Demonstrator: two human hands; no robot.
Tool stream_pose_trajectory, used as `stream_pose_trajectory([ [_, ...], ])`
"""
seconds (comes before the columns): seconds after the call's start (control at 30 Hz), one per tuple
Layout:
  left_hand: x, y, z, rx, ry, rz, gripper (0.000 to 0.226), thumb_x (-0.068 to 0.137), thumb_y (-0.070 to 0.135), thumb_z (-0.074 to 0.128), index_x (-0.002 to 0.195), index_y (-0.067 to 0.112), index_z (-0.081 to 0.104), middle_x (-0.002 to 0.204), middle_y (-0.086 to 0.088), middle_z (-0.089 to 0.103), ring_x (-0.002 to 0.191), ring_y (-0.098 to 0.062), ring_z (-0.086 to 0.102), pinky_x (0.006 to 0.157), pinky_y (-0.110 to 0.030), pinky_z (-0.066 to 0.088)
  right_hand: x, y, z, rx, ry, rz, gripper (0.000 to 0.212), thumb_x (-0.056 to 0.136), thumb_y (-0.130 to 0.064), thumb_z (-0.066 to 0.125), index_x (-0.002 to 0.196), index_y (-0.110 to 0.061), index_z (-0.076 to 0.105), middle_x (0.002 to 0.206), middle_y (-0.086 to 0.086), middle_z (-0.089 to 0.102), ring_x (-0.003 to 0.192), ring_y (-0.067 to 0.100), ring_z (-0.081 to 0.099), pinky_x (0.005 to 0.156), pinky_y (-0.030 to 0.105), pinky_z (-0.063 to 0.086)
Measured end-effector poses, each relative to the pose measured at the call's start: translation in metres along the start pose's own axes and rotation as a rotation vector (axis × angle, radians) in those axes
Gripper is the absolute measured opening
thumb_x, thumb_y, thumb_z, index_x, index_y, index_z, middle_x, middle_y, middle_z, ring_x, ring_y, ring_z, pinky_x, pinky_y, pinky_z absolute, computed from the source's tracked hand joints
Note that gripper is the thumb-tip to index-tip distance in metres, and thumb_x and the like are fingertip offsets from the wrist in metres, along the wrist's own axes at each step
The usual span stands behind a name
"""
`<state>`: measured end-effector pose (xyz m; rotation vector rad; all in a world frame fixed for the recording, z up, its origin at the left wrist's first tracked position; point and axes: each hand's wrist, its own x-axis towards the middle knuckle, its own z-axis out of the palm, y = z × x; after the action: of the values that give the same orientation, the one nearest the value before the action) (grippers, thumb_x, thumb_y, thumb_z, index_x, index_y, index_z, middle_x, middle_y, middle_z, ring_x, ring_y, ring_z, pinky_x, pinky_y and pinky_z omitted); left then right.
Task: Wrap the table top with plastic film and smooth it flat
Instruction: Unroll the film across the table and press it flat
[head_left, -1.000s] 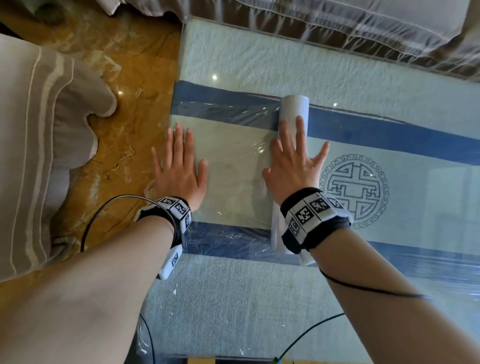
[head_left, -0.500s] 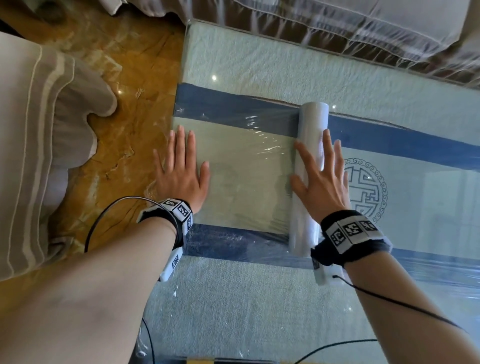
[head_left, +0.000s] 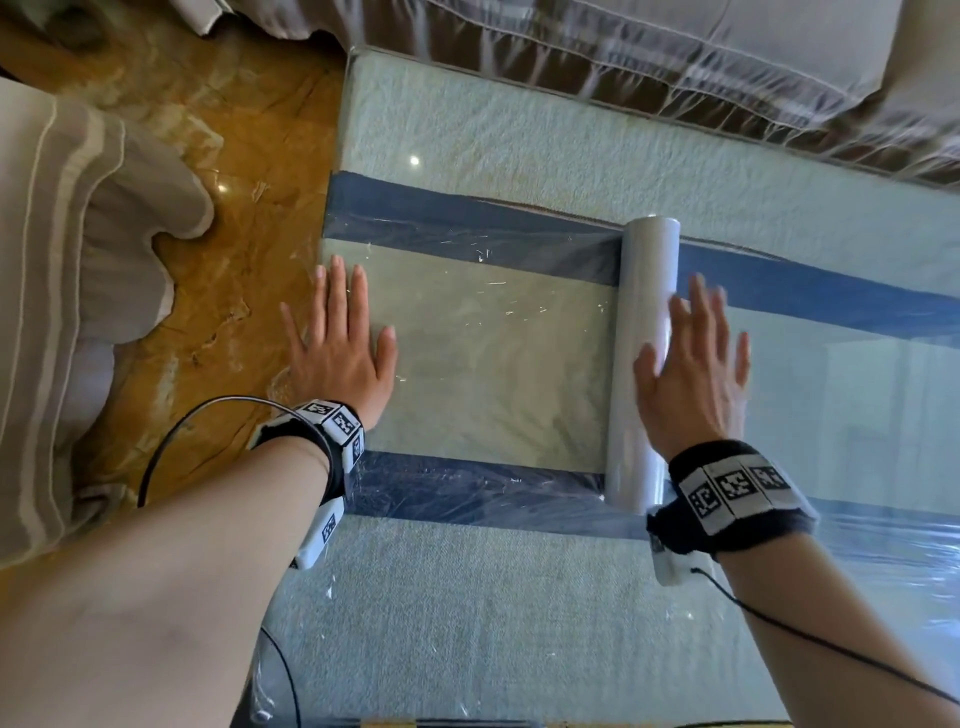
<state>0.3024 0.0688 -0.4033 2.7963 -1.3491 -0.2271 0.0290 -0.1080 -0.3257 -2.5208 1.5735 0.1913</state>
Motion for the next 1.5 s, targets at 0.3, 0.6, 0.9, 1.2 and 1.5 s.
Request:
stream_pose_trajectory([
  [0.3, 0.027, -0.016, -0.003, -0.031, -0.052, 0.000, 0.067, 0.098, 0.052, 0.009, 0.154, 0.016, 0.002, 0.162, -0.007, 0.001, 0.149, -0.024, 0.001, 0.117, -0.058, 0.010, 0.016, 0.014, 0.017, -0.173, -0.079, -0.072, 0.065, 0.099, -0.044, 0.037, 0.158, -0.033, 0.013, 0.167, -0.006, -0.001, 0.153, 0.023, -0.006, 0.120, 0.059, 0.000],
  [0.6, 0.036, -0.042, 0.015, 0.014, -0.032, 0.022, 0.066, 0.099, 0.054, 0.009, 0.154, 0.018, -0.002, 0.163, -0.006, 0.001, 0.149, -0.024, -0.001, 0.117, -0.058, 0.010, 0.034, -0.005, 0.031, -0.046, -0.078, 0.033, 0.066, 0.099, -0.027, 0.043, 0.158, -0.027, 0.013, 0.167, 0.002, -0.006, 0.153, 0.028, -0.007, 0.121, 0.058, 0.000],
  [0.9, 0.066, -0.027, 0.002, 0.024, 0.035, -0.006, 0.066, 0.099, 0.050, 0.016, 0.154, 0.015, 0.006, 0.162, -0.009, 0.006, 0.149, -0.026, 0.003, 0.117, -0.055, 0.008, 0.087, 0.019, 0.032, -0.157, -0.167, -0.022, 0.056, 0.105, -0.045, 0.024, 0.158, -0.031, 0.012, 0.164, -0.013, -0.016, 0.151, 0.029, -0.015, 0.114, 0.071, 0.007],
  [1.2, 0.070, 0.000, -0.014, 0.028, 0.043, -0.055, 0.065, 0.099, 0.050, 0.013, 0.154, 0.016, 0.003, 0.162, -0.009, 0.005, 0.149, -0.025, 0.003, 0.117, -0.055, 0.011, 0.113, 0.114, 0.002, 0.001, -0.150, 0.120, 0.063, 0.097, -0.064, 0.028, 0.149, -0.056, -0.007, 0.165, 0.007, 0.008, 0.147, 0.039, 0.019, 0.105, 0.069, 0.033],
  [1.5, 0.037, 0.066, -0.038, -0.145, 0.049, 0.034, 0.061, 0.100, 0.047, 0.012, 0.154, 0.024, -0.006, 0.162, 0.002, -0.011, 0.149, -0.016, -0.009, 0.116, -0.054, -0.007, 0.053, 0.042, -0.001, 0.070, 0.116, -0.211, 0.074, 0.097, -0.023, 0.046, 0.159, -0.017, 0.006, 0.166, 0.008, -0.001, 0.152, 0.024, -0.006, 0.123, 0.049, -0.003],
])
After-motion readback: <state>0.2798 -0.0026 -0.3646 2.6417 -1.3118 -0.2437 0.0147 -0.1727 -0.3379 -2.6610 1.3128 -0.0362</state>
